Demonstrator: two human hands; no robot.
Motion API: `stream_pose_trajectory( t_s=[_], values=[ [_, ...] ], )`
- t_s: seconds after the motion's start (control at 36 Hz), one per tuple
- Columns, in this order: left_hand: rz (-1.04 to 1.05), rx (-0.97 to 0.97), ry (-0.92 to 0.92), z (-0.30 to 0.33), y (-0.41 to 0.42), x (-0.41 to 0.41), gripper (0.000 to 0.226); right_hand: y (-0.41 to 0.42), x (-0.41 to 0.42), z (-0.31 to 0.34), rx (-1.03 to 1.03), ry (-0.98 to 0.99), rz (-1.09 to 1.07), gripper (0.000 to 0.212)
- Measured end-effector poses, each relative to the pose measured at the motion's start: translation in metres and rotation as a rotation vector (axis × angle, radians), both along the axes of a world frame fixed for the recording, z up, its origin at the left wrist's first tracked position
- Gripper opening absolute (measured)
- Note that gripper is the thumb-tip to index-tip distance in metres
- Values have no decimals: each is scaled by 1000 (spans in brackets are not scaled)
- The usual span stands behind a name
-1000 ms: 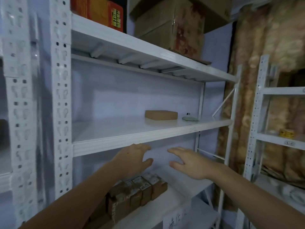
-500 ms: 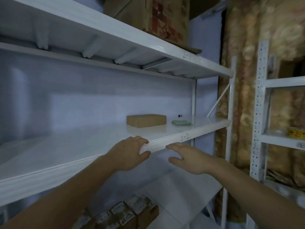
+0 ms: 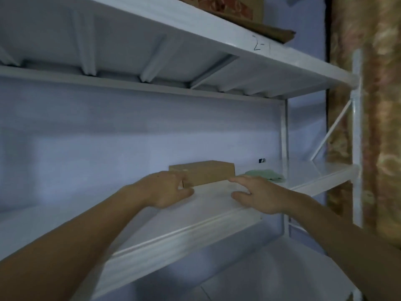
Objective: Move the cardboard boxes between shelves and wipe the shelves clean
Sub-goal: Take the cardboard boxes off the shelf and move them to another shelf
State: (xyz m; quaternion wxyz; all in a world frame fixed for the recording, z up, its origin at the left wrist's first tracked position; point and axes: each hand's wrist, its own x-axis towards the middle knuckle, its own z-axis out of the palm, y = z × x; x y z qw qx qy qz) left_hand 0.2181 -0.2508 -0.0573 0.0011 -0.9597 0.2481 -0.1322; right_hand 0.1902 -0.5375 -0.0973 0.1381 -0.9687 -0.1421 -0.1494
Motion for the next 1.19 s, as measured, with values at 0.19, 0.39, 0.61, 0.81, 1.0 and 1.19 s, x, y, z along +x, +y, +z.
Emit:
stream_pose_trajectory(
  t_s=[0.19, 0.39, 0.61, 0.81, 1.0, 1.19],
  values=[
    [239, -64, 52, 37, -30, 68, 68, -22, 104, 30, 131, -11, 42, 65],
    [478, -322, 207, 35, -62, 127, 74, -41, 203, 50, 387, 127, -43, 77],
    [587, -585, 377, -10, -59, 183, 73, -56, 281, 23, 663, 398, 20, 113],
    [572, -724, 352, -13, -68, 177, 69, -44, 271, 24, 839, 400, 46, 69],
    [513, -834, 282, -2, -73, 149, 63, -41, 247, 40, 1042, 383, 35, 62],
    [340, -1460, 135, 28, -60, 69, 35, -19, 175, 70, 1319, 537, 218, 34]
  ],
)
